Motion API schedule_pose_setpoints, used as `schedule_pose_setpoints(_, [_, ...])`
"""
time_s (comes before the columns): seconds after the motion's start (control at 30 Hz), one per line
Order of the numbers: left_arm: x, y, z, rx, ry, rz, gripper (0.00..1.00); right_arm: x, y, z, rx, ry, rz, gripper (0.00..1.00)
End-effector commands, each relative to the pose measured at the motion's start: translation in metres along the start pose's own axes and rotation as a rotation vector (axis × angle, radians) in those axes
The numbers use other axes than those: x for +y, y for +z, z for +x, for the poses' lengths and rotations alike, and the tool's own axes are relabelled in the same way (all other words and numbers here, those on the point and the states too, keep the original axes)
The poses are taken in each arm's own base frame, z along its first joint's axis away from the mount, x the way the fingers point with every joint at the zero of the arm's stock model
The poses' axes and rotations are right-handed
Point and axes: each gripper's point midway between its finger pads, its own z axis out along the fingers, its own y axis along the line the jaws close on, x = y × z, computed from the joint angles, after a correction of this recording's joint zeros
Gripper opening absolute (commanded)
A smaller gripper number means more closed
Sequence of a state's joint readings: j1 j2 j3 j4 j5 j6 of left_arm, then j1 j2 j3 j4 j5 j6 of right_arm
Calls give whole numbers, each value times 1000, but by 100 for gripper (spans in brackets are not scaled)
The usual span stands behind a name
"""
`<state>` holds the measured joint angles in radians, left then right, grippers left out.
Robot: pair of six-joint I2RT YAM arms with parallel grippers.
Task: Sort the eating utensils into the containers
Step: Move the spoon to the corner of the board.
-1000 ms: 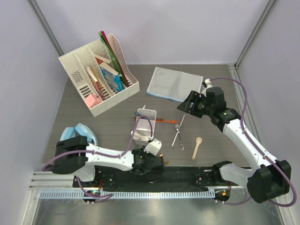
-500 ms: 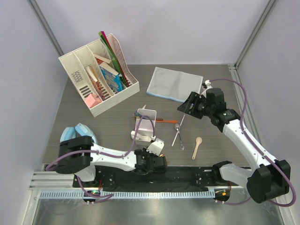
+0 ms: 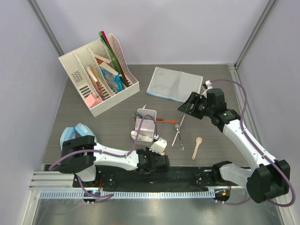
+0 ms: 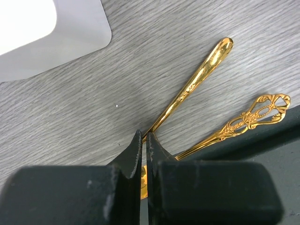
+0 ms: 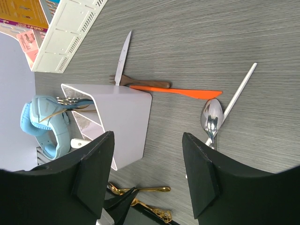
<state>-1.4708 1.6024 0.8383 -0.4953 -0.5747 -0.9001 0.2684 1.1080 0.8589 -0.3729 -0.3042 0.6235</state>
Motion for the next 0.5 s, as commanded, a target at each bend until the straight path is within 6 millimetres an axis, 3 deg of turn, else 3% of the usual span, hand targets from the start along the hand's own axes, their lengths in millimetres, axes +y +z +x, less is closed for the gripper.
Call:
schedule_pose_setpoints(0.0, [4,11,16,74,23,-38,0,9,-3,-11,-36,-22,-38,65])
schedule_pose_setpoints(0.33, [-23,25,-14,32,39,-47,0,8,-6,-14,-48,-21,-37,65])
schedule_pose_setpoints(0.47, [-22,28,-26,7,21,-66,0,6,-7,-14,-54,-21,-33,65])
